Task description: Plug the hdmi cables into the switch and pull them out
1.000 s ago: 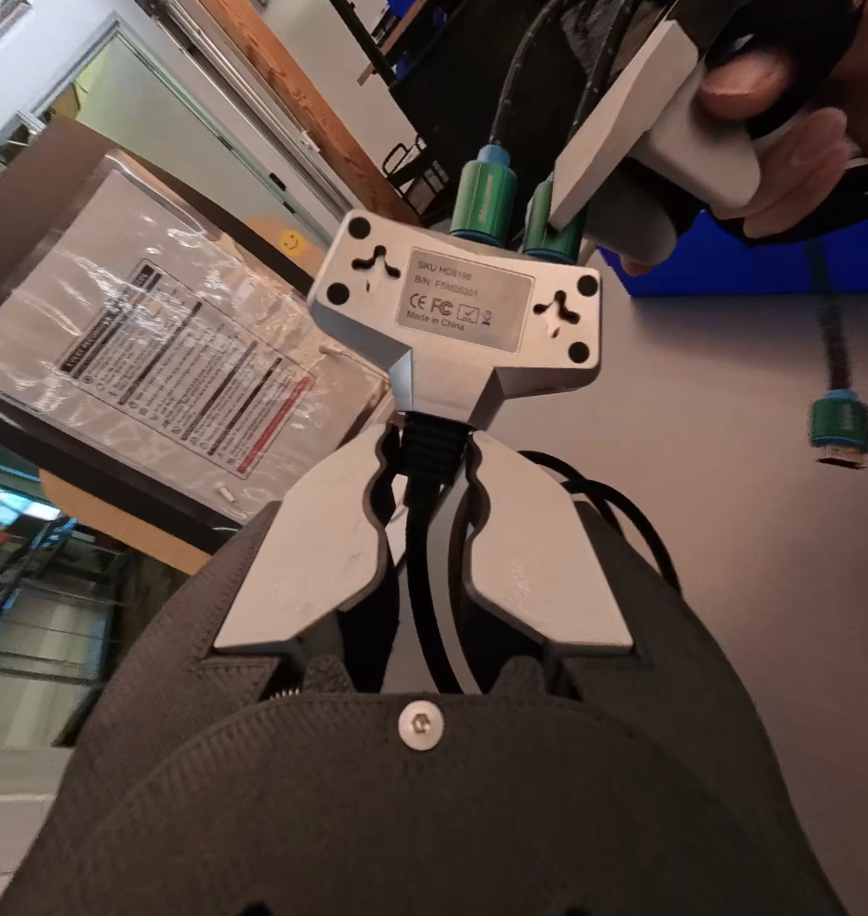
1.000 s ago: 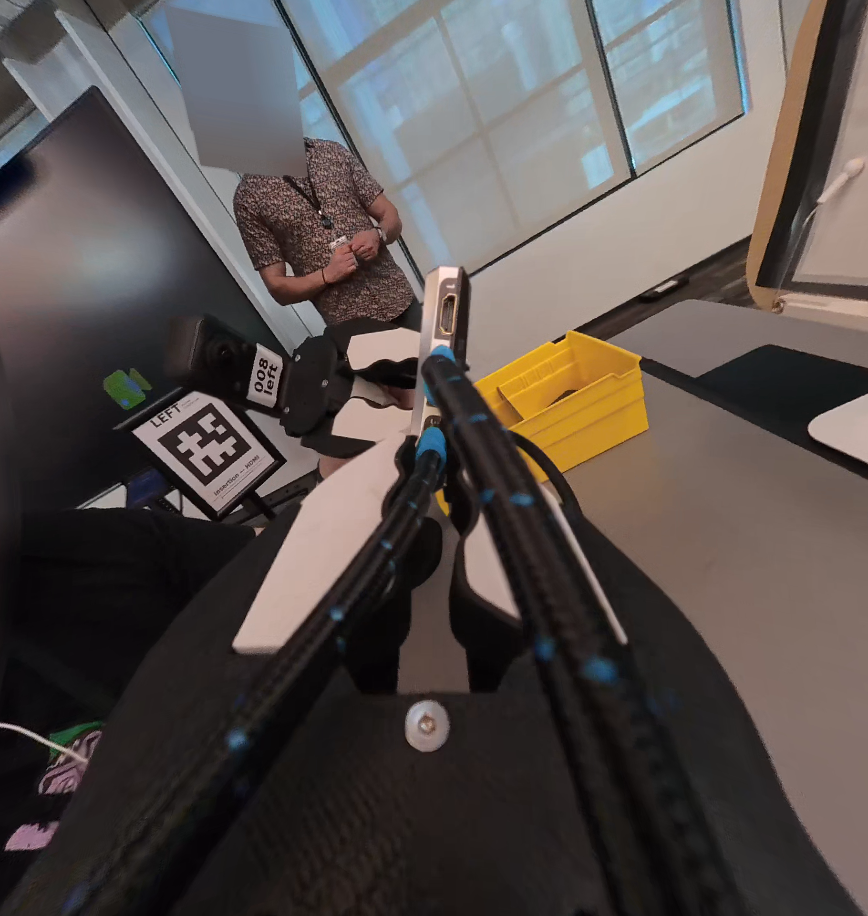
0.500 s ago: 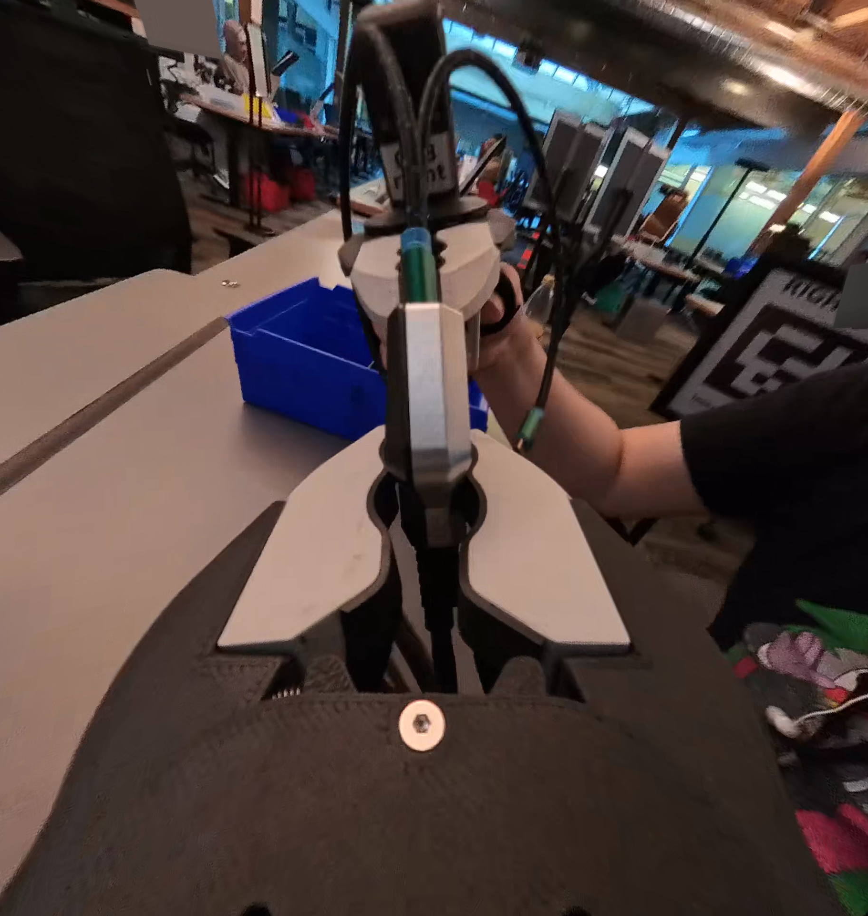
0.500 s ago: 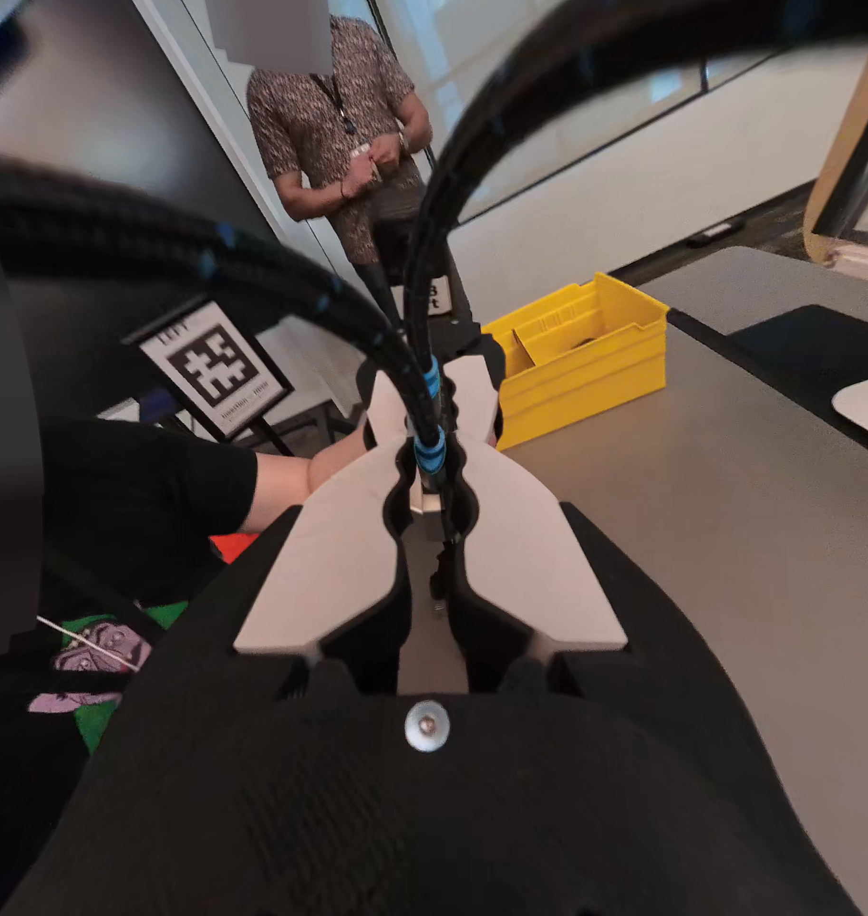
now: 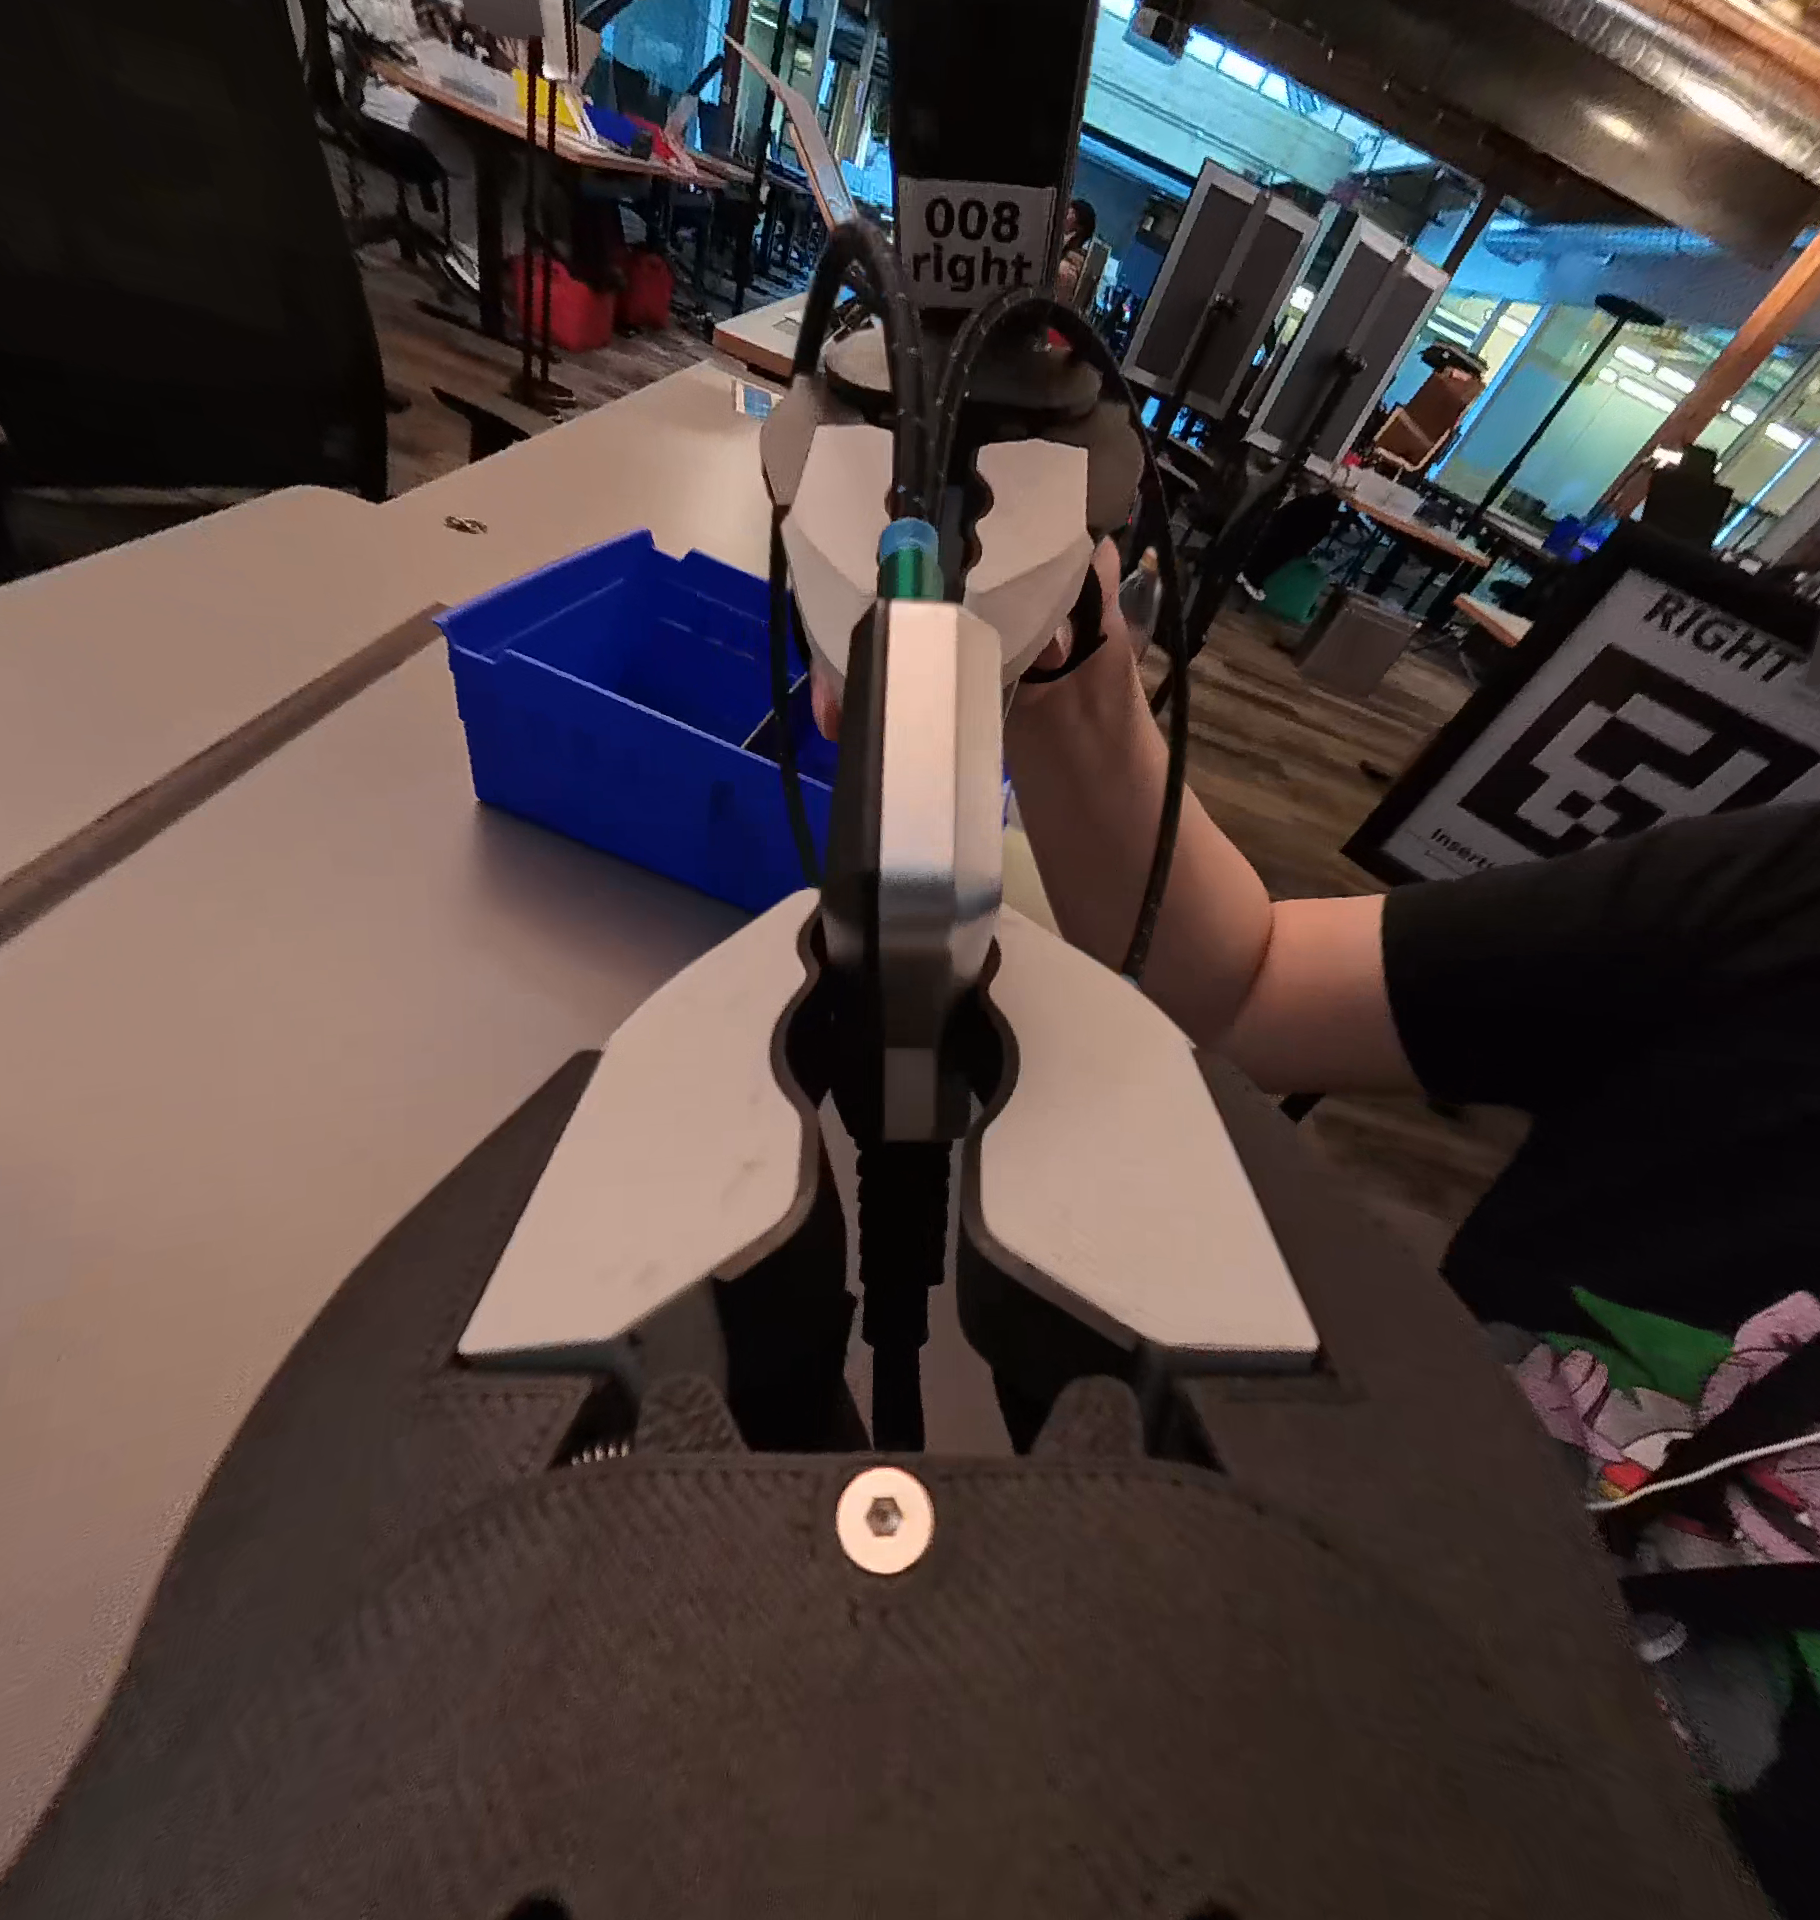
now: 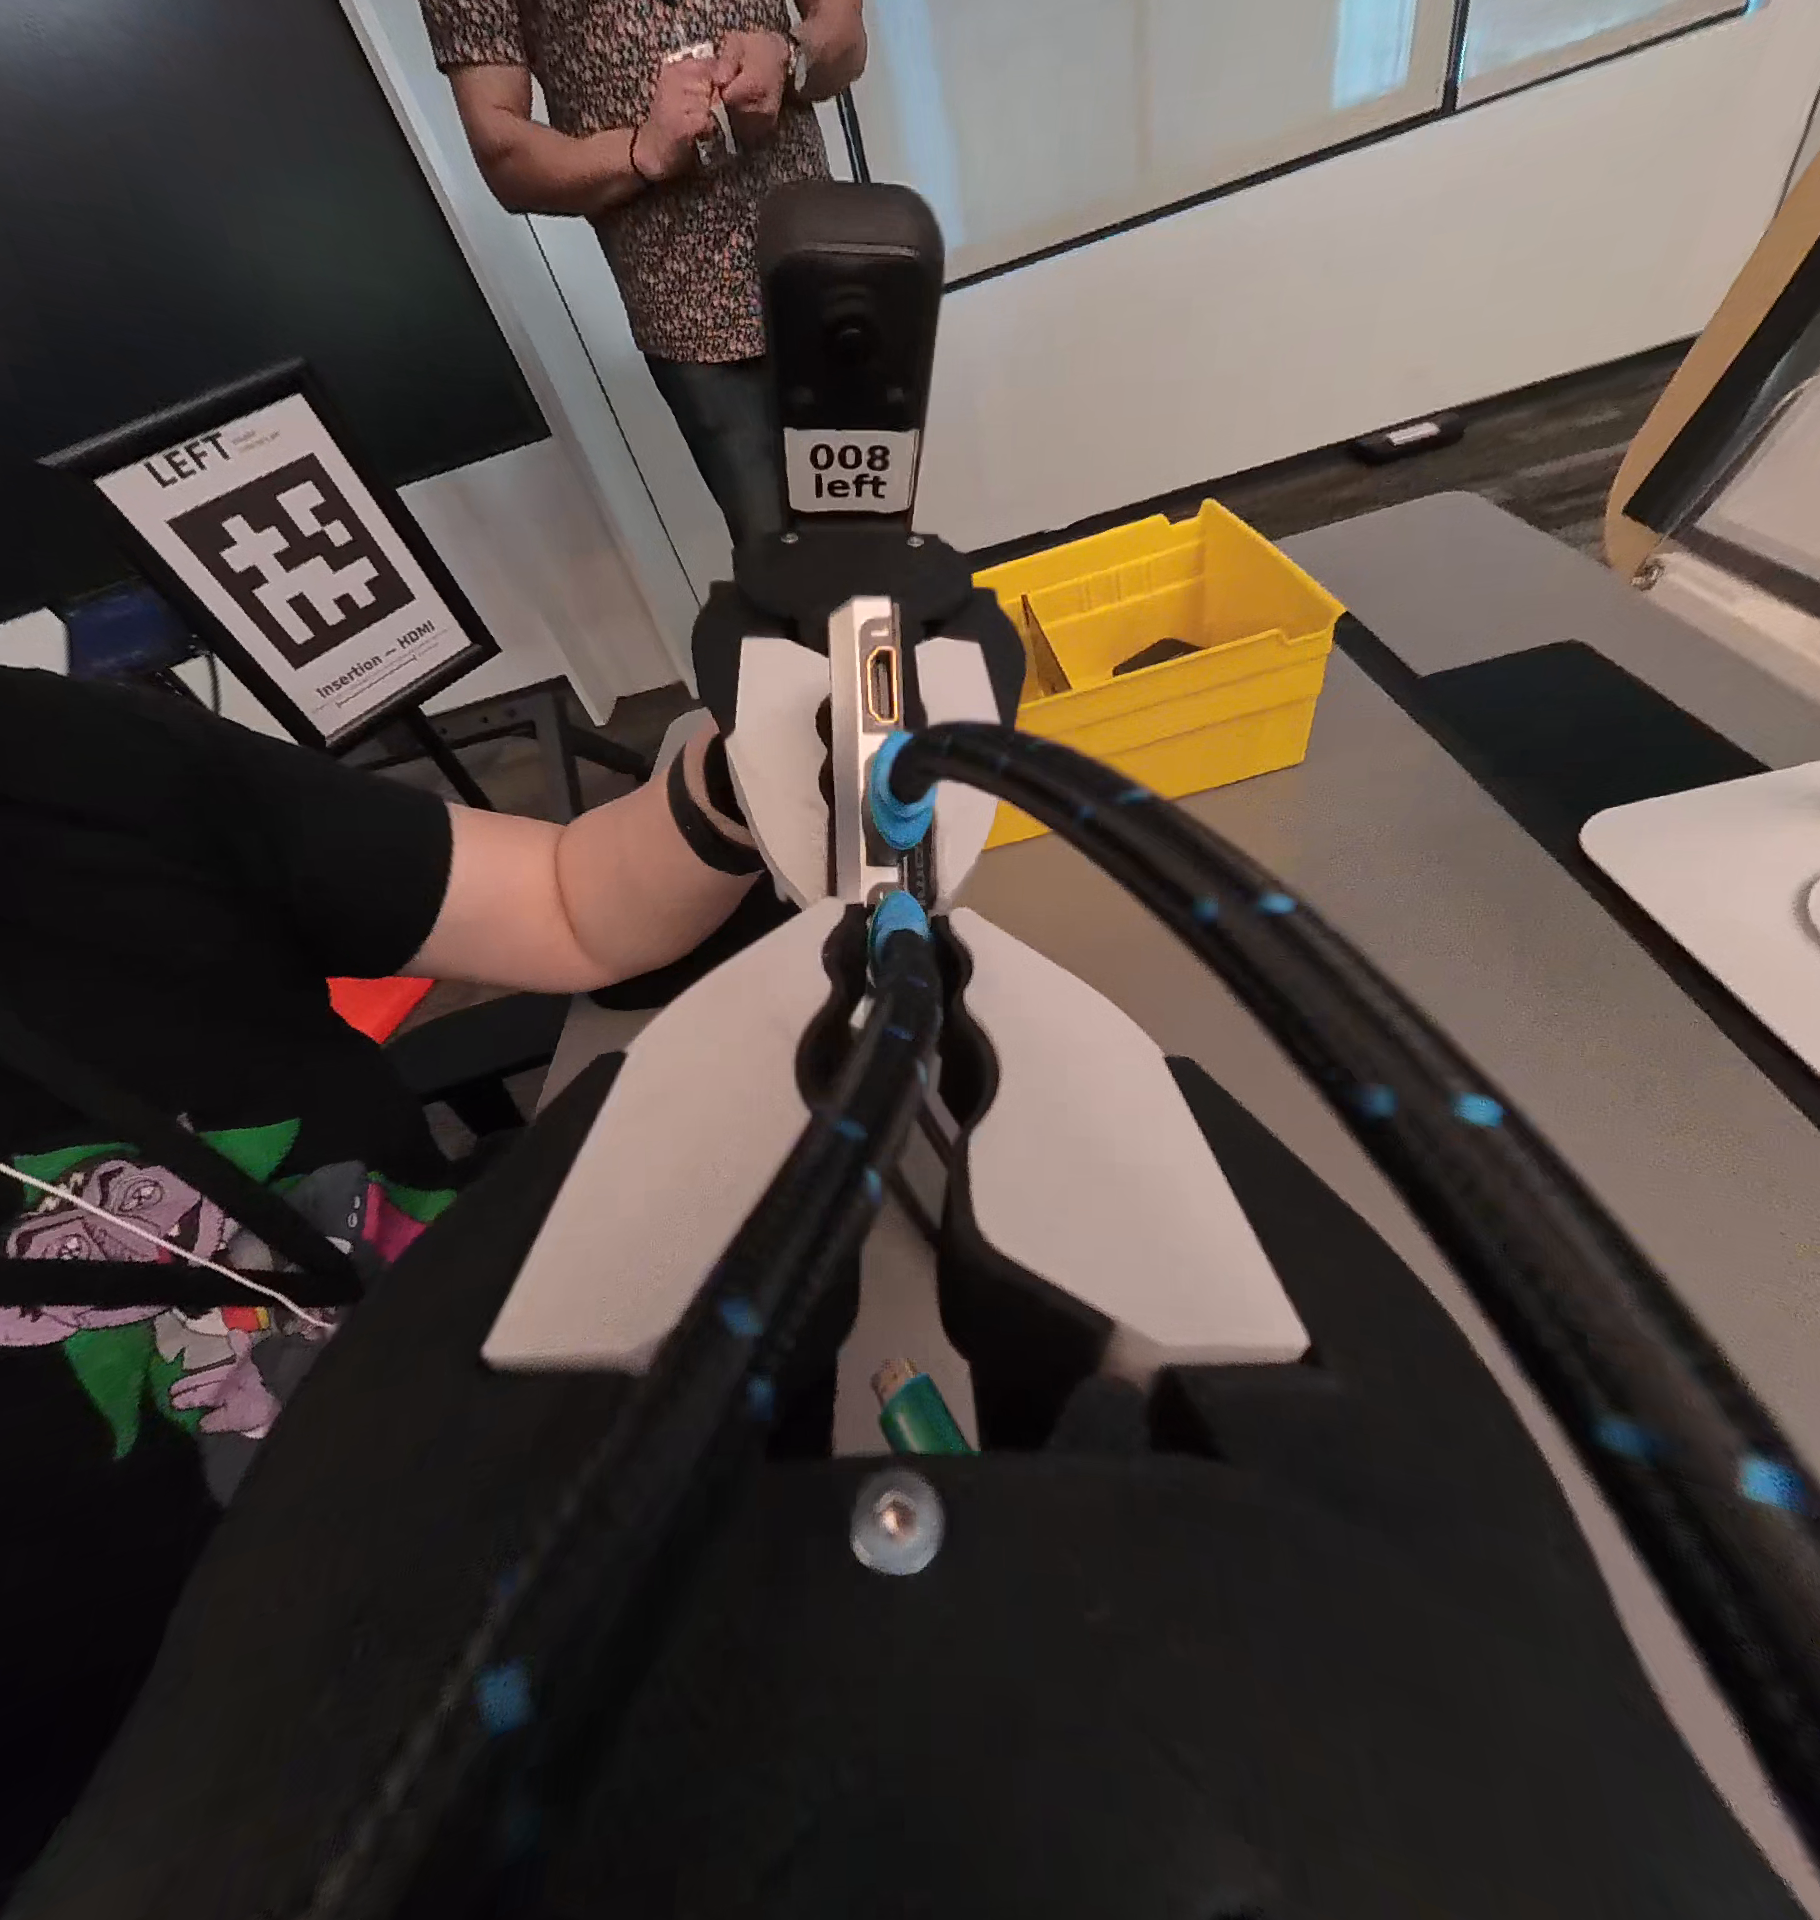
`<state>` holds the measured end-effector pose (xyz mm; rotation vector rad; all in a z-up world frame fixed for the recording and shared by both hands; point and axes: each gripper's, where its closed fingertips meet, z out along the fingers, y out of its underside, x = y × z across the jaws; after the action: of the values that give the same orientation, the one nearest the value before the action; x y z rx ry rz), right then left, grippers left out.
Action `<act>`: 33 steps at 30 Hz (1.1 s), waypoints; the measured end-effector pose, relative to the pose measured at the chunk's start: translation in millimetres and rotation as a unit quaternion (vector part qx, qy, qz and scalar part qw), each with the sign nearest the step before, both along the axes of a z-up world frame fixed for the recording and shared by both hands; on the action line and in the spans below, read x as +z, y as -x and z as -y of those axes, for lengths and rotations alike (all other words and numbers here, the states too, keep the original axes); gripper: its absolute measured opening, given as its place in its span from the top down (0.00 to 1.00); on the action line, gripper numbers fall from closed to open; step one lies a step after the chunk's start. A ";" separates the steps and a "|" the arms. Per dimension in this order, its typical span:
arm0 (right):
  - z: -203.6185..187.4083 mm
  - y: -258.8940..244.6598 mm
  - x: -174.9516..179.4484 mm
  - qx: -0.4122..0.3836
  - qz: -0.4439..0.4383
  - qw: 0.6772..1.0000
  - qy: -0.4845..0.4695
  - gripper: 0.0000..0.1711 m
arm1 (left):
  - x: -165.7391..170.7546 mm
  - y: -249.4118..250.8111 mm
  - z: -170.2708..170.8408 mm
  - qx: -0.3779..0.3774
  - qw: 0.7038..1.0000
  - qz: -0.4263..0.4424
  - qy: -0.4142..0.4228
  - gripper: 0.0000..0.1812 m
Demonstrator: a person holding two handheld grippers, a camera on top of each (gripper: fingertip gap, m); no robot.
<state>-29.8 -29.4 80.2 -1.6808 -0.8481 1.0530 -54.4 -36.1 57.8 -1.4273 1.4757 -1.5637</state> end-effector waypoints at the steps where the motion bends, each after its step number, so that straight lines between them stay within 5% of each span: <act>1: -1.6 -0.2 0.0 -0.001 -0.009 1.000 0.011 0.93 | 0.6 0.0 -0.8 0.002 1.000 0.000 0.010 0.89; 15: -7.6 1.7 0.4 0.032 -0.085 0.994 0.053 0.96 | 4.7 2.3 -8.1 0.005 0.999 0.007 0.039 0.89; 24: -9.4 2.2 -4.0 0.023 -0.060 0.997 0.034 0.93 | 2.5 2.8 -11.5 0.012 0.999 0.000 0.032 0.89; 27: -11.9 -5.0 6.9 -0.018 -0.060 0.998 0.018 0.84 | 16.8 11.6 -12.9 0.014 1.000 0.023 0.016 0.89; 33: 15.6 -56.0 32.8 -0.129 -0.043 0.991 0.007 0.89 | 58.1 55.5 -40.3 0.061 0.993 0.098 0.032 0.89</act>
<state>26.2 -45.1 113.0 -1.6917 -0.5515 0.9454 -109.9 4.1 115.9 -1.3305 1.2110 -1.6367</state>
